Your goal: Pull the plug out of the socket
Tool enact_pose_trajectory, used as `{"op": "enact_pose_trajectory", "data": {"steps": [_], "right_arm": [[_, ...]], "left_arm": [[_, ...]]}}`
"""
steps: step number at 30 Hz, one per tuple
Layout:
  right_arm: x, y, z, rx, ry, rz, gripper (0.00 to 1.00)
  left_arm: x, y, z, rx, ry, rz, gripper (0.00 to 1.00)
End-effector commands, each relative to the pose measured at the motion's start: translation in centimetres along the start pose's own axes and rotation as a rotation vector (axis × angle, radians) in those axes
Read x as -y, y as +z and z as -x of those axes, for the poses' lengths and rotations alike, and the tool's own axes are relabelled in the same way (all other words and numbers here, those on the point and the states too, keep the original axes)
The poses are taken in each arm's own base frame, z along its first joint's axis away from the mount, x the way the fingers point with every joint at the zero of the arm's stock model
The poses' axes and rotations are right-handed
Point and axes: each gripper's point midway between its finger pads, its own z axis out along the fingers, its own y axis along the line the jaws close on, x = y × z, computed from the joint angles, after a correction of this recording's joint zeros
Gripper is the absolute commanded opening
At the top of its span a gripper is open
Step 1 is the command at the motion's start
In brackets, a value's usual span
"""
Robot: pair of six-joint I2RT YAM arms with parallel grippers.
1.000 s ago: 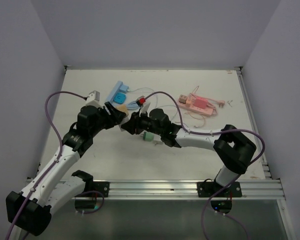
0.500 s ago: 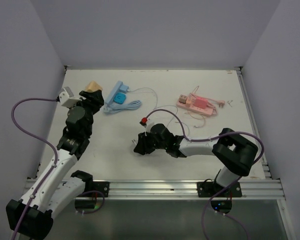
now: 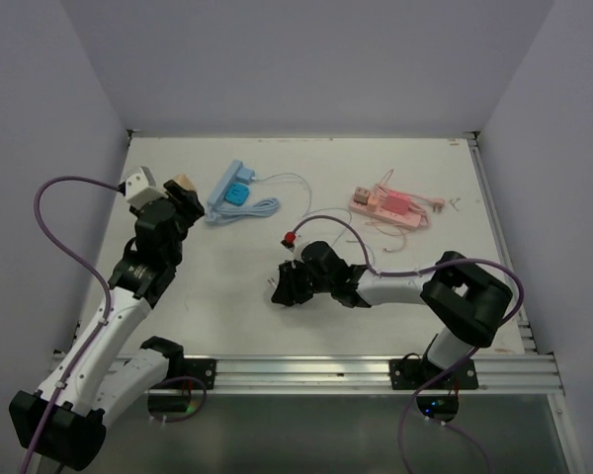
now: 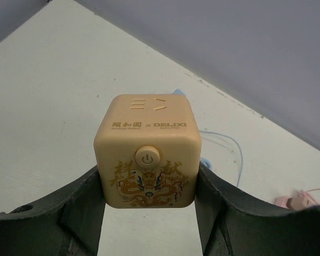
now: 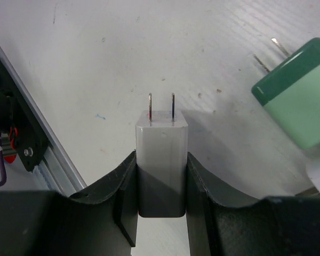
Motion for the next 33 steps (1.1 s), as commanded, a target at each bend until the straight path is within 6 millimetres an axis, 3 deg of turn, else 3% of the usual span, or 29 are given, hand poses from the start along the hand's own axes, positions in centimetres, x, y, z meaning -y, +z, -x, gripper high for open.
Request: {"op": "enact_pose_trajectory", "data": {"steps": [1,4,9,16,25,33], "right_arm": [[0.9,0.1,0.6,0.01,0.039,0.005,0.09],[1.8,0.3,0.5,-0.003,0.06,0.003,0.21],[2.5,0.7,0.2,-0.027,0.075,-0.004,0.32],[3.5,0.1,0.4,-0.032,0.094,-0.026,0.59],[3.3,-3.0,2.6,0.012,0.025,-0.096,0.88],[1.7,-7.8,5.6,0.111,-0.099,-0.119,0.97]], "left_arm": [[-1.5,-0.8,0.3,-0.01,0.075,0.055,0.0],[-2.5,-1.3,-0.2,-0.027,0.1,0.077,0.0],[-3.5,-1.5,-1.8,-0.08,0.136,0.102,0.0],[-4.6,-1.4,-3.7,-0.148,0.178,0.139,0.0],[-4.9,-1.2,-4.3,-0.205,0.241,0.166,0.0],[-5.4,0.8,-6.3,-0.327,0.309,0.219,0.0]]}}
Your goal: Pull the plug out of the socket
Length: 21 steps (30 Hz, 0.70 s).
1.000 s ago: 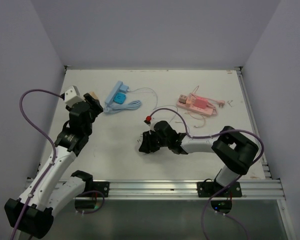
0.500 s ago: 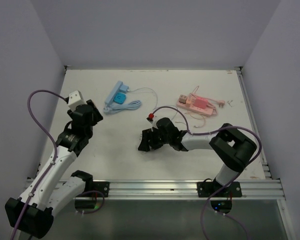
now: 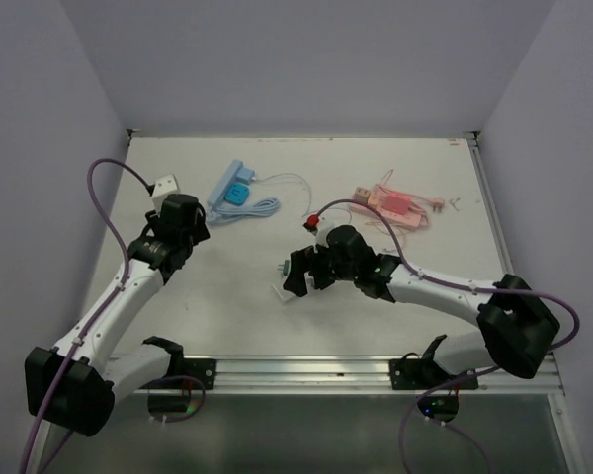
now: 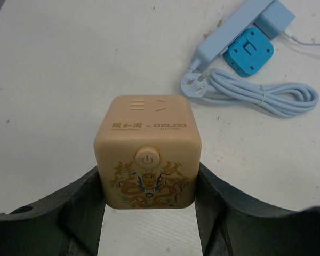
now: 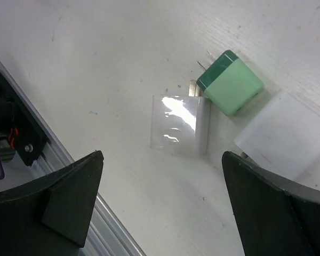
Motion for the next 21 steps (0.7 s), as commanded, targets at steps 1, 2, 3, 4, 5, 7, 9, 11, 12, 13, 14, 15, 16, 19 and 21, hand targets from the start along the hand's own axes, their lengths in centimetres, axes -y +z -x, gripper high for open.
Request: {"op": "enact_pose_trajectory", "data": {"steps": [1,2,3,4,5,7,9,11,12,13,14,15,16,19,21], "right_arm": [[-0.1,-2.8,2.8,0.088,-0.1,-0.043,0.98],[-0.5,-3.9,3.7,0.125,-0.118,-0.039,0.98],[-0.2,-4.3,3.7,0.133,-0.127,-0.055,0.99],[0.0,-4.8,4.0,0.151,-0.148,-0.07,0.99],[-0.2,-5.8,4.7,0.19,-0.164,-0.074,0.99],[0.3,-6.7,4.9,0.221,-0.189,-0.103,0.99],[1.1,-7.8,5.4,0.278,-0.203,-0.14,0.99],[1.7,-8.2,5.6,0.306,-0.219,-0.165,0.99],[1.9,-8.5,5.6,0.325,-0.224,-0.174,0.99],[2.1,-8.5,5.6,0.33,-0.235,-0.179,0.99],[2.4,-8.6,5.5,0.336,-0.235,-0.186,0.99],[2.7,-8.5,5.6,0.354,-0.233,-0.195,0.99],[2.8,-8.4,5.4,0.355,-0.228,-0.198,0.99],[3.5,-8.1,5.0,0.353,-0.213,-0.21,0.99],[3.8,-8.0,4.8,0.356,-0.207,-0.211,0.99]], "left_arm": [[0.8,0.6,1.7,-0.015,0.013,-0.02,0.0],[0.8,1.6,1.1,-0.05,0.026,-0.009,0.0],[0.6,2.1,1.4,-0.065,0.023,-0.007,0.0],[0.3,3.1,0.8,-0.1,0.037,0.013,0.0],[0.0,3.7,0.9,-0.114,0.036,0.026,0.0],[-1.1,5.1,1.3,-0.15,0.03,0.059,0.0],[-2.2,6.1,2.4,-0.151,0.003,0.081,0.0],[-3.0,7.4,2.3,-0.187,-0.007,0.104,0.0],[-3.6,7.9,3.4,-0.177,-0.026,0.124,0.0],[-5.0,8.3,3.7,-0.173,-0.038,0.174,0.0],[-5.6,9.1,3.6,-0.183,-0.035,0.199,0.0],[-6.1,9.5,4.1,-0.173,-0.041,0.219,0.0],[-6.8,9.9,4.3,-0.167,-0.038,0.257,0.0],[-8.4,11.6,4.2,-0.175,-0.001,0.369,0.0],[-9.1,12.5,4.0,-0.193,0.032,0.421,0.0]]}}
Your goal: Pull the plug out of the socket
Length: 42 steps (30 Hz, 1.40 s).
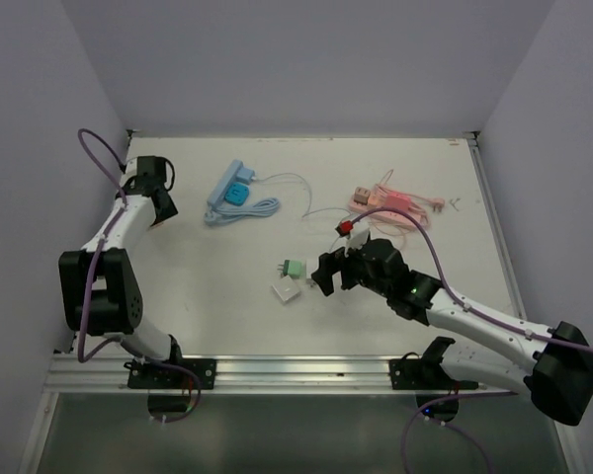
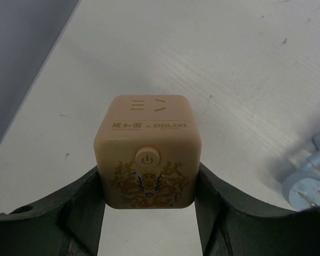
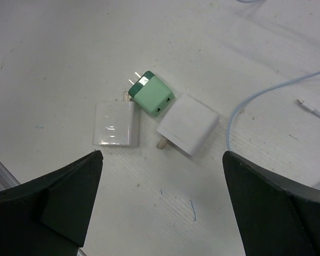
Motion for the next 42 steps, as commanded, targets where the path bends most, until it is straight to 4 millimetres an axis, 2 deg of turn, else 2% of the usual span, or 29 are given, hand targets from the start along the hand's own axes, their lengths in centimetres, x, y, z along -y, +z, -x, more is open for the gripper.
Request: {"op": "enact_pose_trajectory", "data": {"steps": [1,7,12,15,16,17,18,19,20,21,23,24,29,30,33,38,39,42], "right_arm": [[0.6,0.3,1.3,0.073,-0.002,-0.023,0.99],[0.9,0.4,1.0,0.079,0.013,-0.028,0.99],[0.9,1.0,0.4,0.058,0.02,-0.022,0.99],[1.0,1.1,0.2,0.054,0.022,-0.024,0.99],[1.2,1.1,0.3,0.056,0.028,-0.028,0.99],[1.2,1.2,0.2,0.055,0.03,-0.029,0.99],[1.3,1.2,0.2,0.056,0.03,-0.031,0.99],[1.3,1.2,0.1,0.053,0.031,-0.031,0.99],[1.3,1.3,0.1,0.053,0.031,-0.031,0.99],[1.4,1.3,0.0,0.048,0.031,-0.033,0.99],[1.5,1.3,-0.1,0.047,0.033,-0.038,0.99],[1.6,1.4,-0.2,0.043,0.034,-0.042,0.99],[1.8,1.7,-0.6,0.029,0.037,-0.047,0.99],[1.8,1.7,-0.7,0.026,0.038,-0.048,0.99],[1.8,1.8,-0.8,0.019,0.039,-0.048,0.99],[1.9,1.9,-0.9,0.014,0.039,-0.051,0.99],[2.0,1.9,-1.0,0.011,0.039,-0.052,0.99],[2.0,2.0,-1.1,0.007,0.038,-0.055,0.99]], "left_arm": [[-1.5,1.1,2.6,0.062,0.038,0.143,0.0],[-2.9,3.1,1.9,0.03,0.124,0.279,0.0],[-2.8,4.9,0.0,-0.026,0.221,0.314,0.04],[-2.2,5.0,-0.6,-0.019,0.299,0.353,0.11],[-2.2,5.3,-1.0,-0.029,0.318,0.367,0.16],[-1.0,5.0,-1.3,-0.018,0.351,0.355,0.17],[-0.9,4.9,-1.5,-0.018,0.365,0.363,0.18],[-0.7,5.0,-1.8,-0.025,0.381,0.364,0.25],[-0.2,5.0,-2.1,-0.025,0.396,0.358,0.29],[-0.2,4.8,-2.3,-0.026,0.408,0.365,0.39],[0.2,4.6,-2.7,-0.024,0.429,0.363,0.44],[0.4,4.6,-2.9,-0.03,0.435,0.353,0.5],[1.2,4.2,-3.7,-0.033,0.457,0.329,0.59],[1.3,4.1,-3.9,-0.033,0.465,0.329,0.66],[2.1,4.0,-4.6,-0.043,0.483,0.309,0.76],[3.2,3.2,-4.2,-0.029,0.453,0.257,0.82],[3.4,3.0,-4.1,-0.027,0.444,0.241,0.86],[4.0,2.4,-3.6,-0.016,0.424,0.193,0.87]]}}
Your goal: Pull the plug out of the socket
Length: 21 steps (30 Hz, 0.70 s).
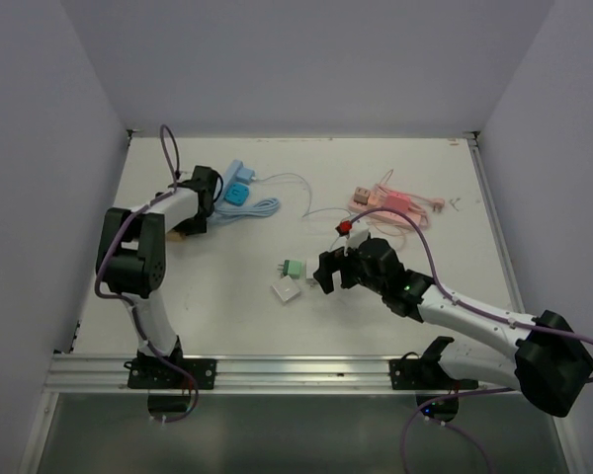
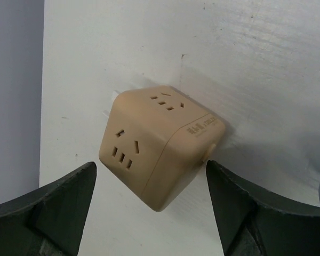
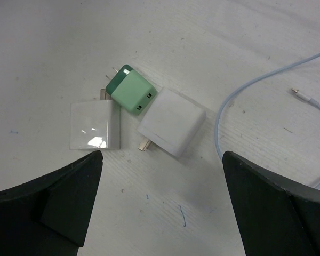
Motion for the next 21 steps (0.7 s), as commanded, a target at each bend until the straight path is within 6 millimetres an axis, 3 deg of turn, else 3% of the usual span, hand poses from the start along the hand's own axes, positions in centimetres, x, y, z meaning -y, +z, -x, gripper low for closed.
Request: {"op": "enact_pose_trajectory", "data": {"steps": [1,6,11,16,19,21], "right_arm": [[0.1,0.3,0.9,0.038,0.014,-0.003,0.99],[0.1,0.3,0.8,0.033,0.012,-0.003,0.99],[0.1,0.2,0.9,0.035,0.012,-0.002,0.99],[0.1,0.3,0.9,0.033,0.01,-0.003,0.99],[0.1,0.4,0.8,0.03,0.011,0.001,0.99],[-0.2,0.3,0.9,0.036,0.009,0.013,0.99]], "left_arm": [[-0.4,-1.9,2.0,0.057,-0.076,-0.058,0.87],[0.3,-3.7,3.4,0.113,-0.138,-0.178,0.87],[0.4,-7.7,6.3,0.223,-0.178,-0.363,0.9],[2.2,-12.0,9.8,0.353,-0.192,-0.599,0.91],[3.2,-12.6,11.8,0.393,-0.172,-0.653,0.88],[4.6,-12.0,12.5,0.397,-0.135,-0.676,0.87]]}}
